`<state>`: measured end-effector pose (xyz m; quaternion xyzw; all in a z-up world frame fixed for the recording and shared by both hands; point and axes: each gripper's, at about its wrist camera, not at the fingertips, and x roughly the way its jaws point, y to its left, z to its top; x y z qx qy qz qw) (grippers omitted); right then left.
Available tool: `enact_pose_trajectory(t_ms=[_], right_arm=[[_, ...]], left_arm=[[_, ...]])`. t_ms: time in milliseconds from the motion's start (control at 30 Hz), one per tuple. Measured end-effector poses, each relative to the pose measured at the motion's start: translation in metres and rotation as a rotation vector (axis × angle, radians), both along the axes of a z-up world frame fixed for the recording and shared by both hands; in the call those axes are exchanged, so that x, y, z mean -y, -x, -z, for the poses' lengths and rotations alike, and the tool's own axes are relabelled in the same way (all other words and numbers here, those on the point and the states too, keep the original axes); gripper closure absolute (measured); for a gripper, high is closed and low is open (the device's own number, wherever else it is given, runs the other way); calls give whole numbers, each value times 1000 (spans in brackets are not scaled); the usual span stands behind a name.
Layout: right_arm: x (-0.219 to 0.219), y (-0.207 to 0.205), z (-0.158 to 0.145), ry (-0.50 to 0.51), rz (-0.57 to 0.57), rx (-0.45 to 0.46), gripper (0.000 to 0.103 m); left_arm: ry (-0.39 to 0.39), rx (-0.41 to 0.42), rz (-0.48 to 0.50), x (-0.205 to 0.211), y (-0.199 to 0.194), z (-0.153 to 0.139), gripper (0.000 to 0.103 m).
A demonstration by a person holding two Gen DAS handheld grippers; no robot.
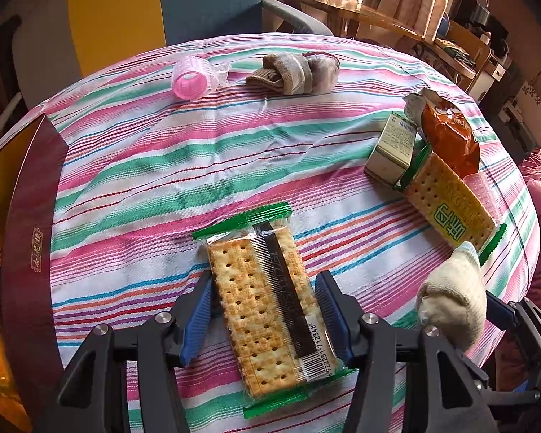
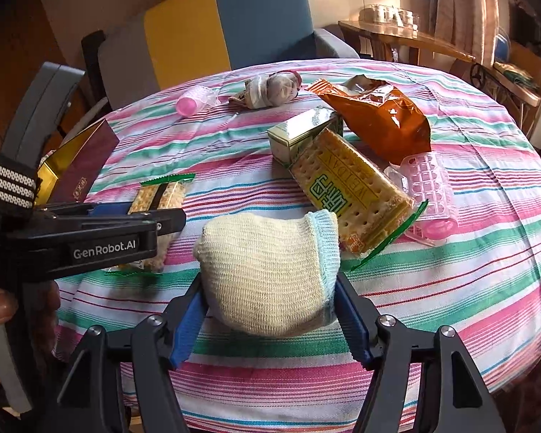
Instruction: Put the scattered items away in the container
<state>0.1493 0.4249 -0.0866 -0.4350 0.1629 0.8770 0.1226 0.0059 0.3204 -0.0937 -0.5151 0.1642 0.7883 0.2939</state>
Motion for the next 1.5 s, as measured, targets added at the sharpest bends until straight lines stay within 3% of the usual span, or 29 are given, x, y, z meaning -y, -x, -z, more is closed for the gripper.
enact_pose_trajectory(t_ms=[133,467,500,567,700,867,1267,1500], right_arm=[[-4,-3,-5,30,10,-20,26],[-1,5,-12,-13,2,-11,27],[0,7,-12,-21,-1,-10,28],[5,10,-13,-39,-20,-7,39],[17,14,-16,-111,-45,8,43],[21,14,-17,-132,-30,18,46],[39,25,-33,-130,-56,-36,46],[69,49,-51,-131,-125,-89,46]], left_arm=[[4,-13,9,0,-1,1,45],[-26,-28,35,10,-4,0,47],[-30,-28,37,11,-4,-1,48],[-38,-29,41,13,-4,-1,48],[-53,-30,49,18,-5,-2,49],[-73,-40,52,25,-6,-6,50],[-164,-105,-30,76,-2,-47,50],[-167,-201,-98,111,1,-74,50]])
